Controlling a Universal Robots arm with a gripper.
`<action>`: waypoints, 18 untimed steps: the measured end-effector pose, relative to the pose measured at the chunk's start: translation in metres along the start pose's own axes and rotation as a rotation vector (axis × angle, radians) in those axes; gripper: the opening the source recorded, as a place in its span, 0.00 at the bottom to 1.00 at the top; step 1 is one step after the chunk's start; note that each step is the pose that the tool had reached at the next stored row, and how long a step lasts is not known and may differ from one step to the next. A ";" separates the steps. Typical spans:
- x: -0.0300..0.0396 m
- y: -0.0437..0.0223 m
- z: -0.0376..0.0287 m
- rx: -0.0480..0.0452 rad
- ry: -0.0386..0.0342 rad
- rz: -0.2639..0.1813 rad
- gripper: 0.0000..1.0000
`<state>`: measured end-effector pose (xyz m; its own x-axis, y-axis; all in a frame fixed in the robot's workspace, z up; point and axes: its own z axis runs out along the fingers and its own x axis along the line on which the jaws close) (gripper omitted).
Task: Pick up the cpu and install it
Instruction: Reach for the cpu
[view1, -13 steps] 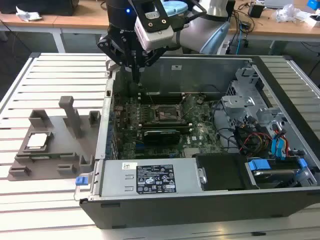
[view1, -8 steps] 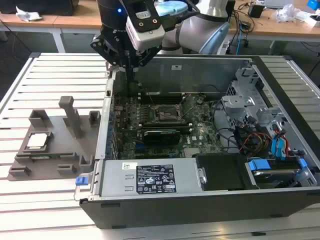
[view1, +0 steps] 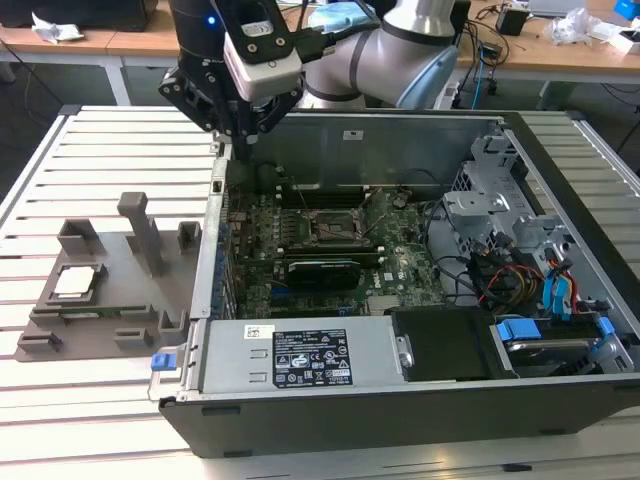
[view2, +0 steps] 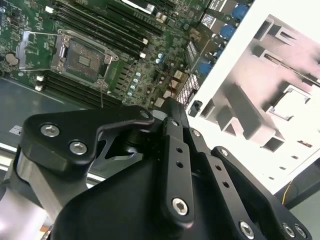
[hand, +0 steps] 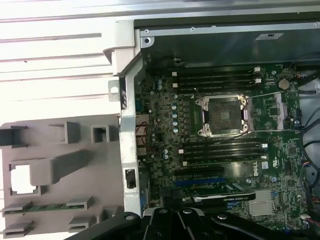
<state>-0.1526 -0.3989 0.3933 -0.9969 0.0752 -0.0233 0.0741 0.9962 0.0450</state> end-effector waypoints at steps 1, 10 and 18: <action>0.0036 -0.0003 -0.0001 -0.0001 0.0000 0.000 0.11; 0.0180 -0.0013 -0.0004 -0.0001 0.0000 0.000 0.11; 0.0301 -0.0022 -0.0008 -0.0001 -0.0001 0.000 0.11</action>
<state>-0.1828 -0.3989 0.3933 -0.9969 0.0753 -0.0233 0.0742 0.9962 0.0451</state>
